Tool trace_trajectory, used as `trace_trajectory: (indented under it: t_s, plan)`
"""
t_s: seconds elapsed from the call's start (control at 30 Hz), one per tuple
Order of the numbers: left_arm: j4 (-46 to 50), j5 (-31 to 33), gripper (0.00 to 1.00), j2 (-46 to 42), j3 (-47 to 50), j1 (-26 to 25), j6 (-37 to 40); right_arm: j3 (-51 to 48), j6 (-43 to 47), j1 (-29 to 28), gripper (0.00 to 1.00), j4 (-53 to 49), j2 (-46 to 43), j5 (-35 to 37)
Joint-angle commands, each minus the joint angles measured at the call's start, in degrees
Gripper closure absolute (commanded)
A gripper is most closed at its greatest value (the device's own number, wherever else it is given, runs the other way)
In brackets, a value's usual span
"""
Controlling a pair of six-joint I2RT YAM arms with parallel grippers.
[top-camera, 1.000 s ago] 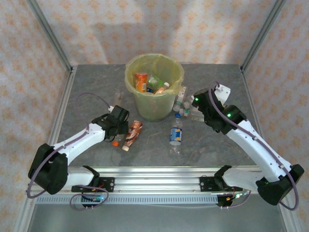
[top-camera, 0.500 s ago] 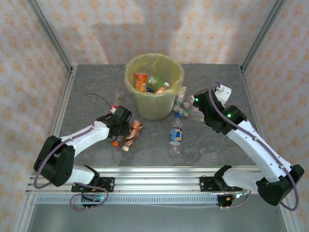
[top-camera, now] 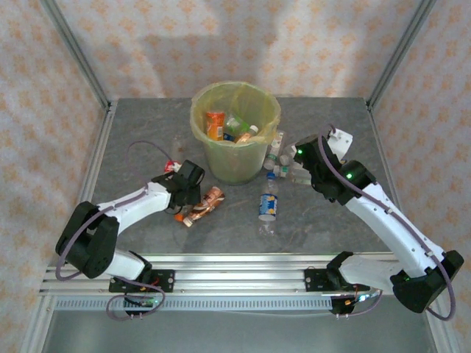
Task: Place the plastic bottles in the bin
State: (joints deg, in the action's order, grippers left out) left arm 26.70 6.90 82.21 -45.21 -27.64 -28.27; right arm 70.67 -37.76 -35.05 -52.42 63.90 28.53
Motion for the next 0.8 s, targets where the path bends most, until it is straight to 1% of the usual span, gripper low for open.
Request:
trace_trajectory:
  t_s: [0.0, 0.13, 0.27, 0.7, 0.77]
  plan:
    - [-0.47, 1.77, 0.37, 1.6, -1.59, -0.57, -1.03, -0.71, -0.57, 0.33, 0.01, 0.22, -0.32, 1.55]
    - [-0.07, 4.19, 0.36, 3.23, -2.72, -0.5, -1.31, -0.61, -0.48, 0.33, 0.01, 0.3, -0.22, 1.4]
    - [-0.16, 5.33, 0.34, 5.41, -4.29, -0.51, -1.33, -0.36, -0.31, 0.33, 0.01, 0.13, -0.13, 1.43]
    - [0.03, 5.5, 0.33, 10.89, -8.77, -0.57, -0.45, -0.23, 0.21, 0.48, 0.01, 0.26, 0.11, 1.63]
    - [-0.07, 5.41, 0.31, 11.43, -9.12, -0.52, -0.32, -0.19, 0.31, 0.59, 0.01, 0.38, 0.39, 1.44]
